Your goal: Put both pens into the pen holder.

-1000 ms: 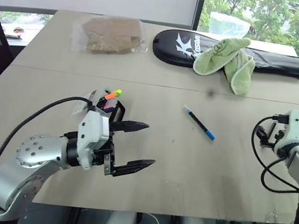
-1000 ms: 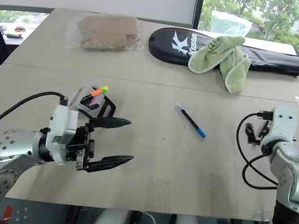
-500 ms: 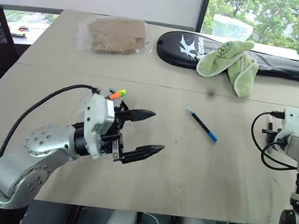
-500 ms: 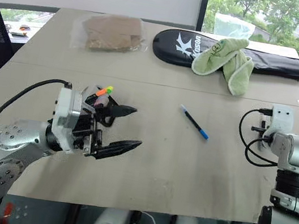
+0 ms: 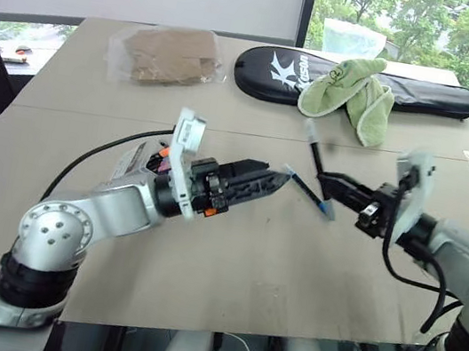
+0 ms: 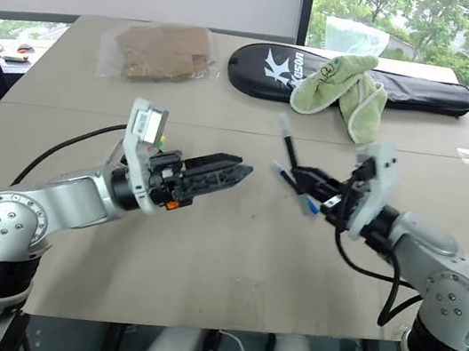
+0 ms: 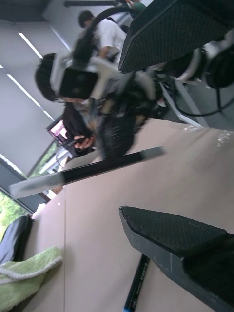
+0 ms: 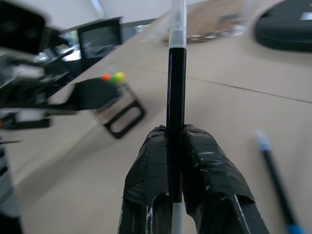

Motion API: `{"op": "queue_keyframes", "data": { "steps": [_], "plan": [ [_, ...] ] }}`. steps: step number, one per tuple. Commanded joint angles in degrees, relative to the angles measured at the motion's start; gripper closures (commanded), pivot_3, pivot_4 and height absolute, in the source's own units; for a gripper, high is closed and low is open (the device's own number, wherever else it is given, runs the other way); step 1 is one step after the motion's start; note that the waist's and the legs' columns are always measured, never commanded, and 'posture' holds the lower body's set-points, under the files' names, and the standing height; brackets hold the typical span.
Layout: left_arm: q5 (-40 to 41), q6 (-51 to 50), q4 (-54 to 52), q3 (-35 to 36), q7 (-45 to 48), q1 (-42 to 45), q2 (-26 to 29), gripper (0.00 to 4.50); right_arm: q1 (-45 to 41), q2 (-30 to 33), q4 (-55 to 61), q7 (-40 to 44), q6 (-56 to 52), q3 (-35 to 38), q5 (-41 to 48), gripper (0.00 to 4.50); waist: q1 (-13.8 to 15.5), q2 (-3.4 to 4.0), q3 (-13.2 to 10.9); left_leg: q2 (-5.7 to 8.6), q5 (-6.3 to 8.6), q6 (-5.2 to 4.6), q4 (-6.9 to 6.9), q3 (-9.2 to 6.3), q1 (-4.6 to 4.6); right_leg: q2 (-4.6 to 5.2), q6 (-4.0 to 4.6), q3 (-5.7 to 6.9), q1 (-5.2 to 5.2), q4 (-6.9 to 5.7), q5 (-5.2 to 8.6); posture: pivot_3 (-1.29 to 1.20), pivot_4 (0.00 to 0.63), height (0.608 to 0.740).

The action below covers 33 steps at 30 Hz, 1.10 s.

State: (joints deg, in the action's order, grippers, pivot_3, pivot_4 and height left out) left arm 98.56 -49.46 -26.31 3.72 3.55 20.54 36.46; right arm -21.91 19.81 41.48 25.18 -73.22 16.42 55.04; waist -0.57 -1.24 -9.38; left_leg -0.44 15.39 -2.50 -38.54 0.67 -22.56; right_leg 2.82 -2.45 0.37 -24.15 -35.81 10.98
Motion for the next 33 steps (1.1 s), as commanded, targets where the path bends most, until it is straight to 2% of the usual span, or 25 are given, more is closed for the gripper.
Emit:
{"op": "queue_keyframes", "data": {
  "steps": [1,4,11,12,17,18,19,20,22,27,31,33],
  "plan": [
    [2.76,0.26,-0.23,-0.08,-1.15,1.38,-0.51,0.0,0.07,0.85,2.85,-0.81,2.55,-0.82,3.6,4.45,0.02,0.0,0.0,0.02,0.0,0.0,0.0,0.03,-0.01,0.02,0.0,-0.03,-0.01,0.01,0.0,0.0,0.15,0.74],
    [4.12,0.17,-0.35,-0.35,-1.88,1.79,-0.91,0.73,0.39,1.86,3.29,-1.5,3.81,-2.53,4.74,4.5,0.02,0.0,0.0,0.04,-0.01,0.02,0.0,0.09,-0.02,0.05,0.01,-0.07,-0.02,0.03,0.01,0.0,0.15,0.74],
    [3.98,0.22,-0.65,-1.27,-2.29,2.69,-1.67,4.34,0.99,5.04,3.13,-0.74,7.27,-6.34,6.52,4.5,0.03,0.0,0.0,0.04,-0.01,0.02,0.01,0.1,0.0,0.03,0.18,-0.08,-0.03,0.01,0.11,0.0,0.15,0.74],
    [3.98,0.23,-0.83,-1.35,-2.34,2.65,-1.77,4.49,1.24,5.58,3.1,-0.29,7.93,-6.82,6.59,4.5,0.04,0.0,0.0,0.04,-0.01,0.02,0.01,0.11,0.01,0.03,0.18,-0.09,-0.03,0.01,0.11,0.0,0.15,0.74],
    [2.5,0.79,-1.42,-0.67,-2.54,2.48,-1.51,4.49,2.82,7.31,2.2,1.88,12.72,-8.67,5.14,4.5,0.04,-0.01,0.0,0.04,-0.01,0.02,0.02,0.12,0.0,0.03,0.17,-0.1,-0.03,0.03,0.11,0.0,0.15,0.74],
    [0.61,0.68,-1.87,-0.22,-1.56,2.59,-0.75,4.5,3.2,7.1,1.4,1.89,13.61,-8.51,5.36,3.81,0.04,0.0,0.0,0.04,-0.01,0.02,0.02,0.13,0.0,0.03,0.17,-0.11,-0.03,0.04,0.11,0.0,0.15,0.74],
    [-0.77,0.57,-2.21,0.09,-0.8,2.66,-0.21,4.5,3.5,7.0,0.83,1.88,14.29,-8.44,5.58,3.59,0.04,-0.01,-0.01,0.04,-0.01,0.02,0.02,0.15,0.0,0.03,0.17,-0.12,-0.04,0.04,0.11,0.0,0.15,0.74],
    [-5.98,0.55,-4.29,0.5,2.71,2.69,2.16,4.5,4.75,7.83,0.66,3.2,15.19,-8.45,5.11,3.22,0.04,-0.01,-0.01,0.04,-0.01,0.02,0.02,0.15,0.0,0.03,0.17,-0.12,-0.04,0.04,0.12,0.0,0.15,0.74],
    [-13.05,1.61,-7.22,2.95,7.26,2.65,6.09,4.5,7.35,9.86,0.03,5.54,17.94,-8.68,1.93,2.23,0.0,-0.08,-0.05,0.11,-0.01,0.02,0.04,0.17,-0.01,-0.02,0.18,-0.11,-0.05,0.03,0.12,0.0,0.15,0.74],
    [-18.38,2.91,-9.58,10.55,13.91,3.18,14.29,4.5,9.63,14.63,-2.29,9.97,23.72,-7.9,-2.73,0.03,-0.03,-0.08,-0.08,0.02,-0.01,0.02,0.09,0.27,0.02,0.0,0.14,-0.2,-0.07,0.09,0.15,0.0,0.15,0.74],
    [-16.7,-0.48,-5.03,17.45,19.63,4.14,23.66,4.5,8.34,17.35,-4.01,12.72,27.6,-8.98,-6.5,0.03,-0.01,-0.12,-0.12,0.0,0.0,0.02,0.09,0.28,0.04,-0.01,-0.03,-0.2,-0.08,0.09,0.25,0.0,0.15,0.74],
    [-18.5,-2.43,-1.91,19.6,24.69,3.9,28.68,4.5,7.36,18.36,-4.48,14.81,28.71,-10.3,-7.29,0.03,-0.06,-0.11,-0.13,-0.02,0.0,0.02,0.11,0.29,0.04,-0.02,-0.05,-0.2,-0.11,0.09,0.27,0.0,0.15,0.74]
  ]
}}
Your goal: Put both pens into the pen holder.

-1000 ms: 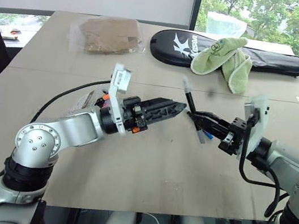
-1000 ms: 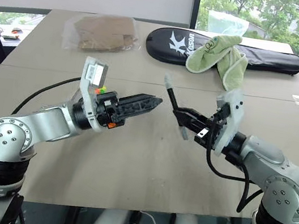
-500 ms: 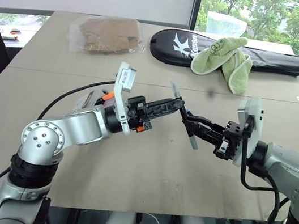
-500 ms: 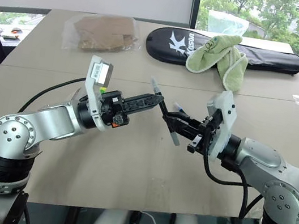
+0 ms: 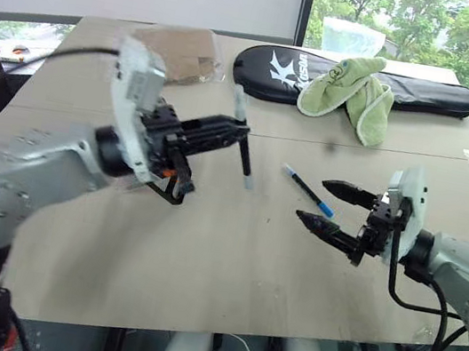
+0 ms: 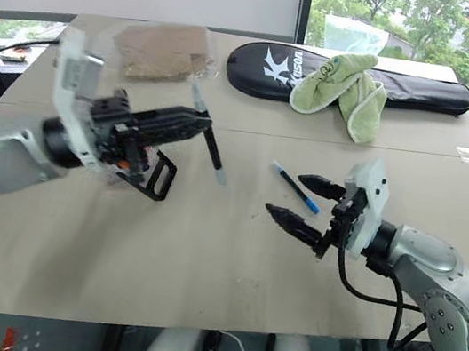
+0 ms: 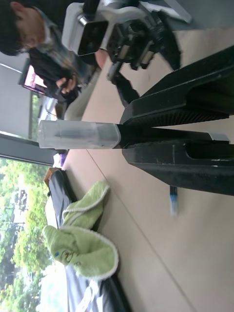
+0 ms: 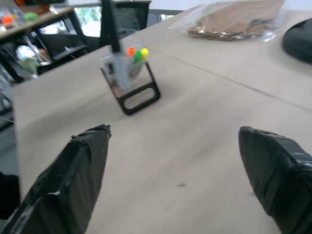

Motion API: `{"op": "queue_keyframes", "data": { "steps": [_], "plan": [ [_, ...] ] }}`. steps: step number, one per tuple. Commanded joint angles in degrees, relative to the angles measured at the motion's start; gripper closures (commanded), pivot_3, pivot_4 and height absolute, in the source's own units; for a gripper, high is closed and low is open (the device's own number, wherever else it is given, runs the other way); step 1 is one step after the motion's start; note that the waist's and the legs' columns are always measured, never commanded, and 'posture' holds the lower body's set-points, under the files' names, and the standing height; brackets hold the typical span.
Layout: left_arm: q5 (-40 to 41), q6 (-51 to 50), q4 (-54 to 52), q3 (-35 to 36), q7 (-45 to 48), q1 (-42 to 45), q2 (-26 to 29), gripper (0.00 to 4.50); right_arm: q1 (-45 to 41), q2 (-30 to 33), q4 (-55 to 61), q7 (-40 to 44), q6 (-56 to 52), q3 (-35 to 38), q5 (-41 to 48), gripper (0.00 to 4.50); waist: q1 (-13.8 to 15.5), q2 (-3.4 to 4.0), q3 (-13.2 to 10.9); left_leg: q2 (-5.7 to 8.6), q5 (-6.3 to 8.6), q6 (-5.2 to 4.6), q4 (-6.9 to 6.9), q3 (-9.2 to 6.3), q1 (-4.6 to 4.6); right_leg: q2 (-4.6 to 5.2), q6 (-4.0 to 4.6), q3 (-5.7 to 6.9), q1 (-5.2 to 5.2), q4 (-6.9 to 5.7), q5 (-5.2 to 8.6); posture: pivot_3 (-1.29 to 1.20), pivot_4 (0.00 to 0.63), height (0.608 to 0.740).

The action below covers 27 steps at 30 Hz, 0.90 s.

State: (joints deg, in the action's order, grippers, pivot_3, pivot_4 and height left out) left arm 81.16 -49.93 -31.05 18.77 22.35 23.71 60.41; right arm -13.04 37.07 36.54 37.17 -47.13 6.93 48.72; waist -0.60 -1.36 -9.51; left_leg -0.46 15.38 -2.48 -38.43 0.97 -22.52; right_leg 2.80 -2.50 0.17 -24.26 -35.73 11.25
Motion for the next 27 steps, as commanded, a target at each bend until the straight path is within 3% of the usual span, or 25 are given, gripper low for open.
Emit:
{"op": "queue_keyframes", "data": {
  "steps": [1,4,10,17,26,27],
  "plan": [
    [-2.82,-2.5,4.72,4.98,8.31,0.64,6.95,4.5,-2.1,1.41,0.35,3.78,3.22,-1.63,-1.46,0.03,-0.01,0.03,-0.02,0.0,0.0,0.0,0.02,0.01,0.01,0.0,0.0,0.0,-0.01,0.0,0.0,0.0,0.15,0.74],
    [-8.69,-2.57,9.37,4.97,15.72,0.01,12.04,4.5,-3.09,2.33,0.31,6.5,5.01,-3.66,-2.96,0.03,0.0,0.03,-0.04,-0.01,0.0,0.0,0.08,0.07,-0.01,0.0,-0.02,-0.02,-0.08,0.0,0.01,0.0,0.15,0.74],
    [-22.44,2.17,16.12,-0.35,28.29,1.37,17.09,4.5,-0.57,3.67,2.7,10.73,9.6,-4.69,-4.91,0.03,0.37,0.0,-0.07,0.0,0.0,0.02,0.1,0.15,-0.26,0.04,-0.03,-0.05,-0.34,0.01,0.02,0.0,0.15,0.74],
    [-34.72,6.81,21.48,-9.37,37.16,7.62,17.14,4.5,2.26,3.43,5.27,12.77,14.01,-4.48,-5.44,0.03,0.46,-0.17,-0.24,-0.03,0.0,0.01,0.11,0.19,-0.31,0.03,-0.05,-0.07,-0.4,0.0,0.03,0.0,0.15,0.74],
    [-46.0,13.35,22.43,-17.2,42.91,12.93,11.84,4.5,3.17,2.98,5.51,10.75,15.85,-6.29,-8.76,0.03,0.54,-0.24,-0.27,-0.03,0.0,0.0,0.07,0.2,-0.32,0.02,-0.04,-0.09,-0.4,-0.07,0.01,0.0,0.15,0.74],
    [-46.18,13.35,22.06,-17.1,43.64,12.81,11.57,4.05,3.09,2.96,5.36,10.54,15.89,-6.46,-9.07,0.01,0.54,-0.26,-0.28,-0.03,0.0,0.0,0.06,0.21,-0.32,0.02,-0.04,-0.09,-0.41,-0.07,0.01,0.0,0.15,0.74]
  ]
}}
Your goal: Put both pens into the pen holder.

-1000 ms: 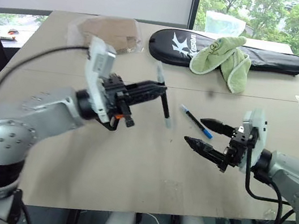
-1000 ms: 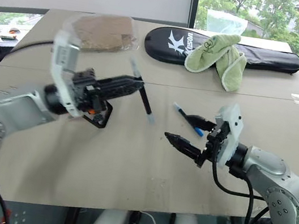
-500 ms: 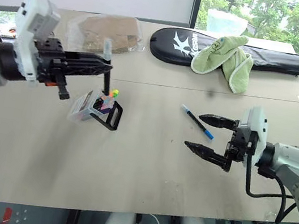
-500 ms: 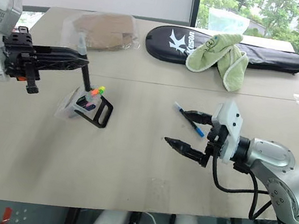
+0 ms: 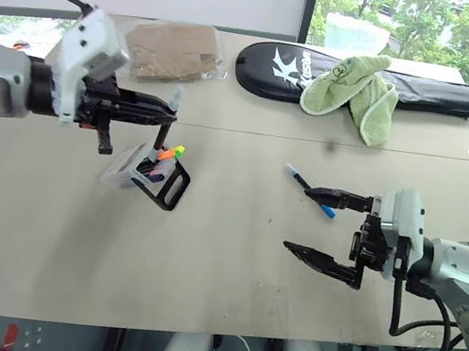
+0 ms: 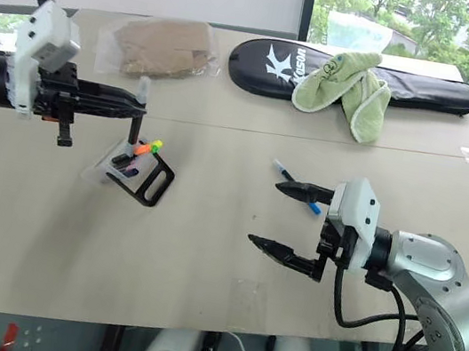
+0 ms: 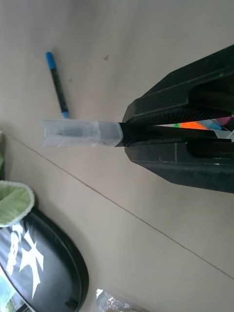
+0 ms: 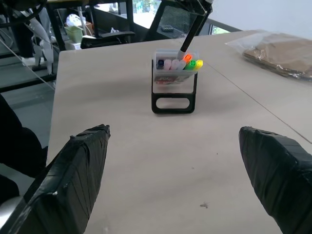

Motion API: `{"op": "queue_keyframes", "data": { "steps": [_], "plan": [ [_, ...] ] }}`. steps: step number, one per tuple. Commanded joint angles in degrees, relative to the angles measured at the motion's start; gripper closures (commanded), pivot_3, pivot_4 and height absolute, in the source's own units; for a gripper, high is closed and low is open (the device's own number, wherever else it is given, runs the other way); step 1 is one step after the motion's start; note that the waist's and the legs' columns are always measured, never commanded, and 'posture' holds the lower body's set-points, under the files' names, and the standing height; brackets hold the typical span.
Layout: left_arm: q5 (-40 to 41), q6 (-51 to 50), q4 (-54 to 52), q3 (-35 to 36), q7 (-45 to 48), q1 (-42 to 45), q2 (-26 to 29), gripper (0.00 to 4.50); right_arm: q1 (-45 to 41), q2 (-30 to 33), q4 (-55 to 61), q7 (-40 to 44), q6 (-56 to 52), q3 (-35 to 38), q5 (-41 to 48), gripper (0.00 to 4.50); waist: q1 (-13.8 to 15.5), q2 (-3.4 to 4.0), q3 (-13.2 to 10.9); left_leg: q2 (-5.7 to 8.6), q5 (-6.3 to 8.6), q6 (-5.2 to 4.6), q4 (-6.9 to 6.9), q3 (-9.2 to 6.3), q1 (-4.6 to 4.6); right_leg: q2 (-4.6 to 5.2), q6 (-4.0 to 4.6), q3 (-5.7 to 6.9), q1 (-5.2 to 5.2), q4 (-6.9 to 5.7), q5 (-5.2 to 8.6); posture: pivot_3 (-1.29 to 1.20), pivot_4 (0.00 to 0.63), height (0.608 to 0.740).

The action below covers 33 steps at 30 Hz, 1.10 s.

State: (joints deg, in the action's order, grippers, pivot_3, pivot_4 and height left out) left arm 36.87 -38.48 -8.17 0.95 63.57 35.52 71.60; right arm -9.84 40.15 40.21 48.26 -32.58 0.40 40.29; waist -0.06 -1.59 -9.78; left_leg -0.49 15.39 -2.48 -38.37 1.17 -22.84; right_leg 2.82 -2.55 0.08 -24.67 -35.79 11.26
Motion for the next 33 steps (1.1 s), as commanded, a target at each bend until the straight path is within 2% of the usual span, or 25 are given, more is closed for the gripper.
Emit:
{"op": "queue_keyframes", "data": {
  "steps": [1,2,4,8,13,16,20,23,30,33],
  "plan": [
    [-2.28,2.2,-1.11,0.77,3.04,0.94,0.07,3.55,-0.21,-0.15,1.48,-0.69,1.46,-0.07,-1.01,0.0,-0.07,-0.02,-0.02,0.0,0.0,0.0,0.0,-0.01,-0.01,0.0,0.0,0.0,0.0,0.0,0.0,0.0,0.15,0.74],
    [-2.79,2.79,-1.75,0.93,3.6,0.34,-0.07,3.19,-0.6,-0.45,0.99,-1.42,1.45,-0.39,-1.8,0.0,-0.11,-0.03,-0.01,-0.01,0.0,0.0,-0.01,0.01,-0.01,0.0,0.0,-0.01,0.0,0.0,0.0,0.0,0.15,0.74],
    [-3.31,3.31,-2.29,1.58,3.6,-0.14,-0.96,2.17,-1.18,-0.9,0.22,-2.23,1.56,-0.82,-2.9,0.0,-0.13,-0.03,-0.01,-0.01,0.0,0.0,-0.01,0.0,0.0,0.0,-0.01,-0.01,-0.01,0.0,0.0,0.0,0.15,0.74],
    [1.98,-2.18,-2.56,6.76,1.67,0.62,-4.0,0.23,-4.04,-2.06,-3.58,-7.88,-2.35,-4.2,-7.92,0.0,-0.22,-0.06,-0.02,-0.03,0.0,-0.01,-0.06,-0.02,0.0,0.0,-0.04,-0.01,0.0,-0.06,-0.01,0.0,0.15,0.74],
    [13.37,-12.19,-7.51,14.11,-3.18,-0.29,-8.23,0.23,-9.73,-5.93,-14.8,-18.58,-11.31,-9.64,-16.72,0.0,-0.61,-0.12,0.02,-0.05,-0.01,0.0,-0.13,-0.01,0.01,-0.01,-0.05,-0.02,0.0,-0.11,-0.02,0.0,0.15,0.74],
    [18.81,-16.35,-14.19,16.75,-9.3,-3.53,-12.35,0.23,-11.82,-7.69,-19.25,-21.13,-15.02,-11.01,-19.33,0.0,-0.47,-0.11,0.02,-0.04,-0.01,0.01,-0.13,-0.04,-0.02,0.03,-0.03,-0.01,0.0,-0.11,-0.24,0.0,0.15,0.74],
    [24.15,-18.63,-23.37,17.14,-22.06,-8.81,-20.83,0.23,-14.72,-10.47,-27.44,-24.08,-19.53,-12.17,-22.48,0.0,-0.54,-0.14,0.01,-0.02,-0.06,0.09,-0.11,-0.03,-0.03,0.05,-0.04,-0.05,0.0,-0.09,-0.27,0.0,0.15,0.74],
    [25.1,-19.0,-29.28,15.25,-30.96,-12.78,-26.34,0.19,-15.79,-10.86,-31.34,-23.29,-19.51,-13.6,-24.48,1.04,-0.65,-0.21,0.07,-0.01,-0.05,0.08,-0.12,-0.02,0.0,0.06,-0.03,-0.08,0.01,-0.1,-0.29,0.0,0.15,0.74],
    [31.44,-19.31,-32.97,11.2,-48.38,-15.76,-37.56,0.19,-14.68,-10.47,-29.75,-22.1,-23.07,-11.79,-23.32,4.41,-0.02,-0.22,0.15,0.0,-0.01,0.01,-0.19,-0.17,0.42,0.04,0.05,0.02,0.48,-0.15,-0.3,0.0,0.15,0.74],
    [38.21,-19.25,-30.71,9.99,-56.64,-15.55,-41.99,0.19,-13.21,-11.53,-27.44,-21.73,-22.43,-6.41,-20.37,4.47,0.64,-0.22,0.16,0.06,0.0,-0.02,-0.17,-0.22,0.81,0.08,0.24,0.05,0.94,-0.05,-0.17,0.0,0.15,0.74]
  ]
}}
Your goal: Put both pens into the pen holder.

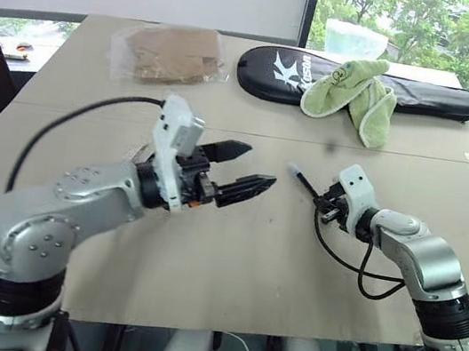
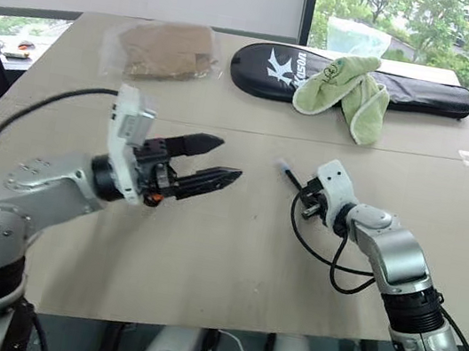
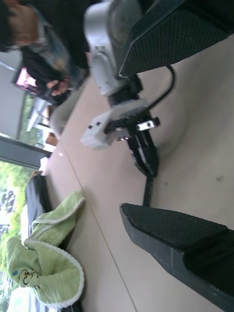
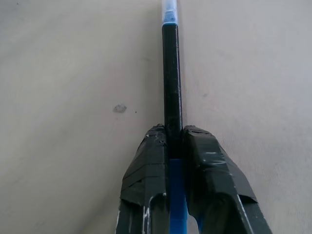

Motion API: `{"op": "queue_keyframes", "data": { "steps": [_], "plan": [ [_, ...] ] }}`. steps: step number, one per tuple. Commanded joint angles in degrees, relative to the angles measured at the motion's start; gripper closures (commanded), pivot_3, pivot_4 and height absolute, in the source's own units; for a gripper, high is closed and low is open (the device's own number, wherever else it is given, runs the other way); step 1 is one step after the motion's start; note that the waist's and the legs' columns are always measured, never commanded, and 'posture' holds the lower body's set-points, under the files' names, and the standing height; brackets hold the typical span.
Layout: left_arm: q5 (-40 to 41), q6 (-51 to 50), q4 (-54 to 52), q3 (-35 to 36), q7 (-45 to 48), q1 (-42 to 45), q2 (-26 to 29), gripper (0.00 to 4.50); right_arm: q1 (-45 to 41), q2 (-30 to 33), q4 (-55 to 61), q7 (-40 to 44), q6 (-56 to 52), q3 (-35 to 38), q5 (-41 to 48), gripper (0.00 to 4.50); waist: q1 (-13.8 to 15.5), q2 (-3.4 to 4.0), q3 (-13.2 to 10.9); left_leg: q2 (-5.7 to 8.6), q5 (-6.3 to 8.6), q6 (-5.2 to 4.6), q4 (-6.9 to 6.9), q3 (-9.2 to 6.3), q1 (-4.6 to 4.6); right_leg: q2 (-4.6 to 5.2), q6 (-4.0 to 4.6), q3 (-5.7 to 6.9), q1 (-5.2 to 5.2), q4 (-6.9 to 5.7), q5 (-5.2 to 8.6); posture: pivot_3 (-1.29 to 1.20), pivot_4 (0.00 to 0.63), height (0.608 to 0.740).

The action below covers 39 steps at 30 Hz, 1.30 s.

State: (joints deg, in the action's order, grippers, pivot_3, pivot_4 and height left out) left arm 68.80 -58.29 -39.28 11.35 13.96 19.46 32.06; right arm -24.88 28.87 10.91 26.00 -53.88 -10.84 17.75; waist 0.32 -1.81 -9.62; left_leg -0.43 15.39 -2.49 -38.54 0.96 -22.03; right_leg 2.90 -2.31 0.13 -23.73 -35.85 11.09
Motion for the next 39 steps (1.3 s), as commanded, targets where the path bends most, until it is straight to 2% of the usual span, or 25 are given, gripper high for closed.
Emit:
{"op": "queue_keyframes", "data": {
  "steps": [1,4,7,12,17,18,19,21,22,23,25,26,29,30,31,33,37,39],
  "plan": [
    [9.36,0.32,1.53,-1.42,-8.8,0.4,-3.47,0.19,2.33,-1.78,4.01,0.87,-0.78,9.14,5.6,4.47,0.44,0.0,0.0,0.01,0.01,-0.01,0.0,0.02,0.03,0.02,0.0,-0.01,0.02,-0.01,0.01,0.0,0.15,0.74],
    [17.04,1.05,4.56,-3.64,-14.74,1.23,-5.69,0.19,3.43,-4.99,11.05,2.37,-0.41,17.62,14.31,4.47,0.49,0.07,-0.04,0.01,0.0,-0.01,0.01,-0.02,-0.02,0.02,-0.05,0.01,-0.01,-0.01,-0.03,0.0,0.15,0.74],
    [22.26,2.93,7.94,-4.88,-20.57,3.41,-7.2,0.19,3.91,-7.36,17.18,2.31,-3.7,22.62,23.06,4.47,0.41,0.09,-0.06,0.0,0.0,0.0,0.02,-0.03,-0.01,-0.02,-0.2,0.0,-0.02,-0.02,-0.12,0.0,0.15,0.74],
    [29.53,6.61,14.59,-5.33,-25.51,9.59,-9.25,0.19,7.13,-8.07,27.17,3.13,-4.53,23.74,34.39,4.47,0.52,0.09,-0.06,-0.01,0.0,0.0,0.06,-0.12,0.02,-0.05,-0.04,0.09,0.0,-0.04,-0.02,0.0,0.15,0.74],
    [33.01,7.86,16.83,-6.21,-26.85,12.79,-9.28,0.19,8.97,-7.33,30.68,1.5,-3.55,22.33,39.29,4.47,0.34,0.09,-0.06,0.05,0.0,0.0,0.05,0.02,0.02,-0.02,0.0,-0.04,0.0,0.02,0.01,0.0,0.15,0.74],
    [33.45,8.04,17.0,-6.34,-26.99,13.01,-9.2,0.74,9.2,-7.08,30.99,1.28,-3.28,21.95,39.64,4.5,0.34,0.09,-0.06,0.05,0.0,0.0,0.05,0.02,0.01,-0.02,0.0,-0.04,0.0,0.02,0.01,0.0,0.15,0.74],
    [33.84,8.03,17.08,-6.49,-26.85,13.14,-8.97,1.05,9.32,-6.93,31.18,1.09,-2.93,21.64,39.84,4.5,0.35,0.09,-0.06,0.05,0.0,0.0,0.06,0.02,0.02,-0.02,0.0,-0.03,-0.01,0.02,0.01,0.0,0.15,0.74],
    [34.39,7.99,16.84,-6.79,-26.54,13.19,-8.23,2.01,9.37,-6.87,31.1,0.41,-2.21,21.25,40.47,4.5,0.36,0.09,-0.06,0.05,0.0,0.0,0.06,0.0,0.01,-0.02,0.0,-0.01,-0.01,0.02,0.02,0.0,0.15,0.74],
    [34.51,8.13,16.73,-6.83,-26.57,13.17,-7.88,2.65,9.37,-6.78,31.05,0.25,-1.82,20.99,40.61,4.5,0.36,0.09,-0.06,0.05,0.0,0.01,0.06,0.0,0.02,-0.03,0.01,0.0,-0.01,0.01,0.02,0.0,0.15,0.74],
    [34.65,8.35,16.53,-6.81,-26.64,13.2,-7.61,3.03,9.32,-6.67,30.95,0.11,-1.42,20.76,40.66,4.5,0.35,0.09,-0.06,0.05,0.0,0.01,0.06,0.0,0.02,-0.03,0.01,-0.01,-0.01,0.01,0.02,0.0,0.15,0.74],
    [35.13,8.71,16.14,-6.87,-26.89,13.21,-7.1,4.21,9.24,-6.34,30.77,-0.1,-0.77,20.42,40.81,4.5,0.37,0.09,-0.06,0.04,-0.01,0.01,0.07,0.0,0.03,-0.04,0.01,-0.01,-0.01,0.0,0.02,0.0,0.15,0.74],
    [35.38,8.79,15.99,-6.82,-26.9,13.18,-6.69,4.45,9.09,-6.11,30.69,-0.1,-0.42,20.14,40.79,4.5,0.38,0.09,-0.06,0.04,-0.01,0.01,0.07,-0.01,0.03,-0.04,0.01,0.0,-0.01,0.01,0.02,0.0,0.15,0.74],
    [35.53,8.23,15.25,-5.94,-25.74,12.63,-3.93,4.49,7.92,-6.25,29.02,-1.16,0.2,20.21,41.66,4.5,0.32,0.09,-0.06,0.04,0.0,0.01,0.07,0.01,0.02,-0.03,0.01,-0.01,-0.01,0.02,0.03,0.0,0.15,0.74],
    [35.5,7.92,15.03,-5.01,-24.61,12.38,-2.38,4.49,7.44,-6.25,28.19,-1.41,0.39,20.54,41.91,3.51,0.27,0.1,-0.06,0.04,0.0,0.01,0.09,0.01,0.02,-0.03,0.01,-0.02,-0.01,0.03,0.03,0.0,0.15,0.74],
    [35.69,7.53,15.1,-4.05,-23.42,12.19,-0.61,4.49,7.05,-6.07,27.6,-1.47,0.55,20.67,42.09,3.22,0.26,0.1,-0.07,0.04,0.0,0.01,0.11,0.03,0.04,-0.03,0.01,-0.02,-0.02,0.03,0.03,0.0,0.15,0.74],
    [35.73,6.57,15.85,-1.33,-19.72,11.75,3.63,4.49,6.46,-3.88,27.28,-0.13,0.7,19.94,40.96,2.22,0.23,0.13,-0.09,0.03,-0.01,0.01,0.13,0.02,0.04,-0.05,0.01,-0.02,-0.02,0.03,0.03,0.0,0.15,0.74],
    [35.57,1.65,21.58,7.72,-5.4,10.46,16.24,4.49,5.18,4.79,26.26,4.79,5.45,16.11,30.52,0.19,0.19,0.17,-0.13,0.03,-0.01,0.02,0.22,0.06,0.02,-0.06,0.0,-0.02,-0.11,0.06,0.05,0.0,0.15,0.74],
    [30.94,-0.39,25.36,9.61,2.51,11.43,22.17,4.49,5.22,9.35,25.85,8.65,9.23,13.36,24.95,0.03,0.14,0.2,-0.19,0.08,-0.01,0.02,0.22,0.12,0.0,-0.07,-0.14,-0.01,-0.15,0.07,0.14,0.0,0.15,0.74]
  ]
}}
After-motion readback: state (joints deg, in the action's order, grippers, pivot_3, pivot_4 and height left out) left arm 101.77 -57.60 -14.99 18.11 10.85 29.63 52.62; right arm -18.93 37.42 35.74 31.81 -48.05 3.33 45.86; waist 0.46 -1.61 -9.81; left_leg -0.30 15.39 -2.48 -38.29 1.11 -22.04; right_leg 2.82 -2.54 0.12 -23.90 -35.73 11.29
